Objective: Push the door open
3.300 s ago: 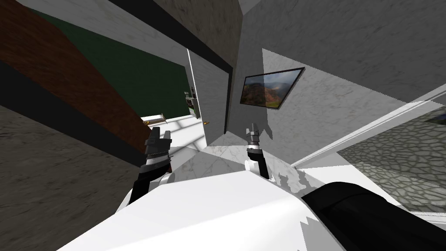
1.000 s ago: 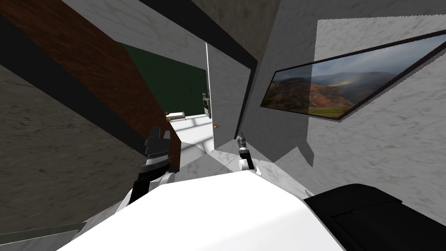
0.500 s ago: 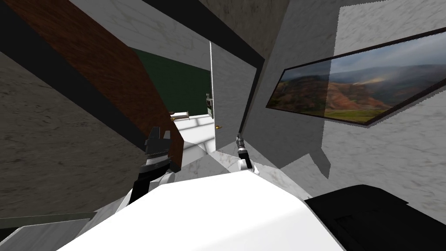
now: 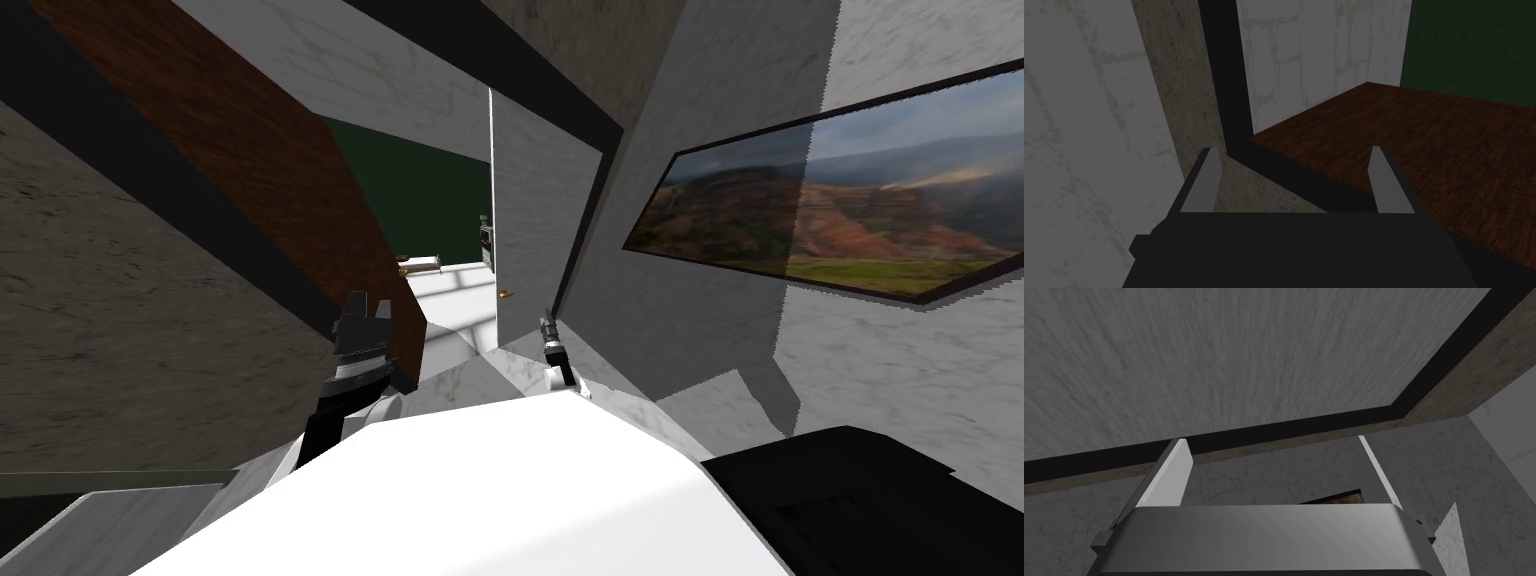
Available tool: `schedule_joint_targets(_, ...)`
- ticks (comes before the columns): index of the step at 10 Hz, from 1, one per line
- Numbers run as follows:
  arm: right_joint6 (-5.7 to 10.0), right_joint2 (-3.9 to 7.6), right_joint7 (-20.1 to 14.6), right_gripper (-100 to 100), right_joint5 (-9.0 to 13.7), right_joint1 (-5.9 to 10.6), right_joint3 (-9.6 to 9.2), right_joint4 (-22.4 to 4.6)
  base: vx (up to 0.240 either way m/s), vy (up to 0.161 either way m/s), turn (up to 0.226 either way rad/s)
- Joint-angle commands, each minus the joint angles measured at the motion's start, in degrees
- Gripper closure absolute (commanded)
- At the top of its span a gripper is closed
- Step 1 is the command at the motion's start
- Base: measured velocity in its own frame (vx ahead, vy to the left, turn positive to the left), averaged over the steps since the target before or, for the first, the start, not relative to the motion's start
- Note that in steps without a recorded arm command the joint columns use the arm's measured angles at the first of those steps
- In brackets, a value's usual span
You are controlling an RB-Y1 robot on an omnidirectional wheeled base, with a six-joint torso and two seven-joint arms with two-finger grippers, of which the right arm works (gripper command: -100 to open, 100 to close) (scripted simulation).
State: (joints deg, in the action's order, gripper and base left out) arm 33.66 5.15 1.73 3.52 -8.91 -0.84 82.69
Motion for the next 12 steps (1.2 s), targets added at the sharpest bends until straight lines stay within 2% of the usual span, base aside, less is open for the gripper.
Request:
schedule_joint_targets(1,0.44,0.0,0.0,-100,0.2,0.71,-0.17,-2.3,0.047,-0.019,0.079)
schedule_joint_targets(10,4.75,0.44,-0.9,-100,1.6,7.02,-1.06,-19.0,0.086,-0.05,0.149)
schedule_joint_targets(11,4.75,0.44,-0.9,-100,1.6,7.02,-1.06,-19.1,0.058,-0.034,0.044)
schedule_joint_targets(12,5.2,0.45,-1.0,-100,1.7,7.68,-1.15,-20.9,0.045,-0.029,0.06)
